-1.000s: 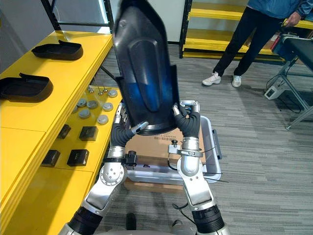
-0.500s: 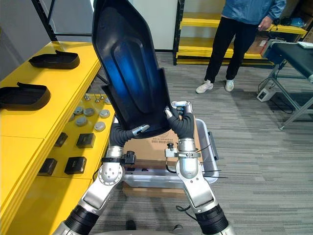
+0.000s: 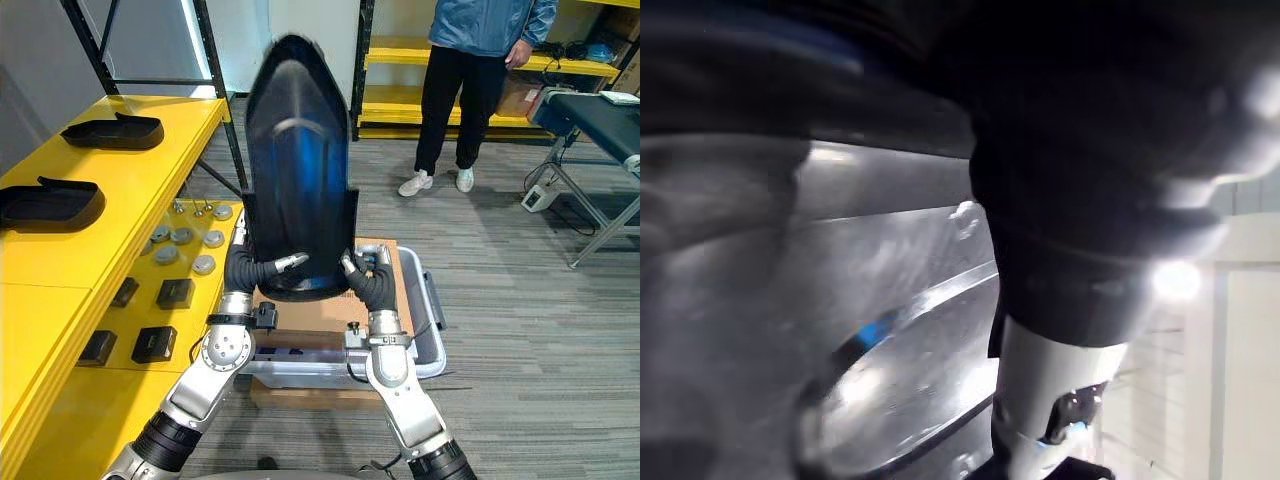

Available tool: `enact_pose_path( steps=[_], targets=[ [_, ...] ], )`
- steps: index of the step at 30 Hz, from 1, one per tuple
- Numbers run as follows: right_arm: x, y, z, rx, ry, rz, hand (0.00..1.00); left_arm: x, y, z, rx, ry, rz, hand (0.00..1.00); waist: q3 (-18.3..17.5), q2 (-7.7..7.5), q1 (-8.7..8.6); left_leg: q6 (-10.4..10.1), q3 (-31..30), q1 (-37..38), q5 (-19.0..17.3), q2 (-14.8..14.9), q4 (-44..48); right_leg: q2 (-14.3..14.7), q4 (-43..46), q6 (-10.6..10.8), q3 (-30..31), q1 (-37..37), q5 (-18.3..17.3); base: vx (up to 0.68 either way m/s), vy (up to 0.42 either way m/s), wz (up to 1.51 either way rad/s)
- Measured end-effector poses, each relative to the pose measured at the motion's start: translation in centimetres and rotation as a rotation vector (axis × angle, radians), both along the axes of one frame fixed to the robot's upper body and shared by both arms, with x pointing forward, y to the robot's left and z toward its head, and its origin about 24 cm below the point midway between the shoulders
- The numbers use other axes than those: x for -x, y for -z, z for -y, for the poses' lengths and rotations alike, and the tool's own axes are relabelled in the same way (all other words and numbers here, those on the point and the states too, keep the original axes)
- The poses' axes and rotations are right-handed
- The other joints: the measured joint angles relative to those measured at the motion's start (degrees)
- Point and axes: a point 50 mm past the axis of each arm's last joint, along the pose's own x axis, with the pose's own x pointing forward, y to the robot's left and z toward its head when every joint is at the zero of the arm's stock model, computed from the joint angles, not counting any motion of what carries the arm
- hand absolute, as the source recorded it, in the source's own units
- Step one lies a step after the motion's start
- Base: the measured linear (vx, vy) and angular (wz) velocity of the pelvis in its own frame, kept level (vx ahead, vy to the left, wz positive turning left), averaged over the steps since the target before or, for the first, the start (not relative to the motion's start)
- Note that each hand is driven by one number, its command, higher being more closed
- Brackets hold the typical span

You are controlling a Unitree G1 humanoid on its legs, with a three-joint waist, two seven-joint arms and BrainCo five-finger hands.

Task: Walk over and take plastic housings, then place them on the shelf

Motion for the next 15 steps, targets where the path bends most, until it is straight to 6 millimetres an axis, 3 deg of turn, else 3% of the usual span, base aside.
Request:
enact_pose_path(
  steps=[2, 3, 15],
  targets=[
    [0.0, 0.3, 0.0, 0.01, 0.006, -0.011, 1.0, 0.0, 0.6, -0.1, -0.007, -0.005, -0.023, 0.0, 0.0, -0.01, -0.04, 0.0, -0.04, 0.0, 0.0, -0.01, 0.0, -0.01, 0.0, 0.01, -0.03, 0.01, -0.01, 0.0, 0.0, 0.0],
    [0.0, 0.5, 0.0, 0.012, 0.008, -0.02, 1.0, 0.0, 0.8, -0.1, -0.01, -0.006, -0.033, 1.0, -0.01, -0.01, -0.03, 0.0, -0.07, 0.0, 0.01, -0.01, -0.01, -0.01, 0.0, 0.01, -0.06, 0.02, -0.01, 0.0, 0.0, 0.0],
    [0.7, 2.0, 0.3, 0.029, 0.022, -0.096, 1.0, 0.3, 3.6, -0.5, -0.035, -0.021, -0.149, 1.0, -0.2, -0.19, -0.07, 0.0, -0.31, -0.05, 0.01, -0.05, -0.05, 0.0, 0.0, 0.08, -0.09, 0.06, -0.08, 0.0, 0.0, 0.0]
  ],
)
